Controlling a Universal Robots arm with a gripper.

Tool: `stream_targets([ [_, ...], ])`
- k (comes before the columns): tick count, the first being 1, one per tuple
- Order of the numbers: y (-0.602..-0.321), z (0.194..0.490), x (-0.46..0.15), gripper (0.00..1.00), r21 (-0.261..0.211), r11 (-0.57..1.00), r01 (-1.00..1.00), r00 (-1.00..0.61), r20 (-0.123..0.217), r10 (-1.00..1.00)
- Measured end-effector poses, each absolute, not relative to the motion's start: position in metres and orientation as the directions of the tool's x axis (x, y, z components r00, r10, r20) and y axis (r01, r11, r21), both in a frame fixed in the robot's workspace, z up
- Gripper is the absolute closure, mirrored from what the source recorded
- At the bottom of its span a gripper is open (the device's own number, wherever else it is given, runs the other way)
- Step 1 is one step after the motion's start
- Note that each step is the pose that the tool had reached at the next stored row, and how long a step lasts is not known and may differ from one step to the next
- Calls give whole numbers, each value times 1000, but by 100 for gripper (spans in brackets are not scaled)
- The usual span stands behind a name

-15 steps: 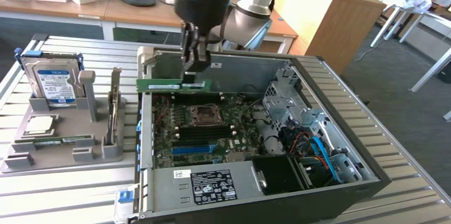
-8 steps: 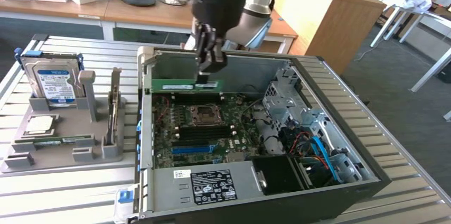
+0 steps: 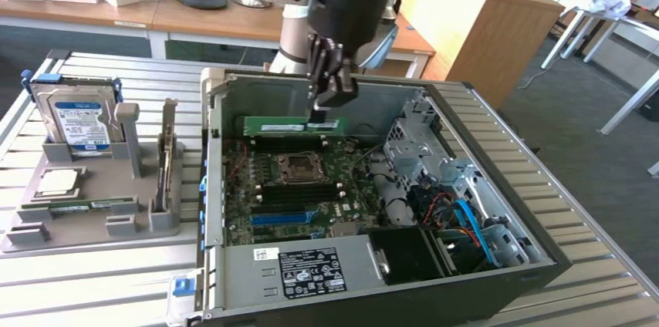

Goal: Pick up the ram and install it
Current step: 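Pick up the ram and move it above insertion slot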

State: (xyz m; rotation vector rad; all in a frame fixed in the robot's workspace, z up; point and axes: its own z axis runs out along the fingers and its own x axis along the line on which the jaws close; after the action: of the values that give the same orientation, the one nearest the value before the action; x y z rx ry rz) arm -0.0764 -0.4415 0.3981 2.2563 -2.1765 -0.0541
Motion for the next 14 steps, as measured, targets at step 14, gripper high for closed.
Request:
stream_targets([
  [14,-442,398,-41,89,28,-36,-999,36,-21,-999],
])
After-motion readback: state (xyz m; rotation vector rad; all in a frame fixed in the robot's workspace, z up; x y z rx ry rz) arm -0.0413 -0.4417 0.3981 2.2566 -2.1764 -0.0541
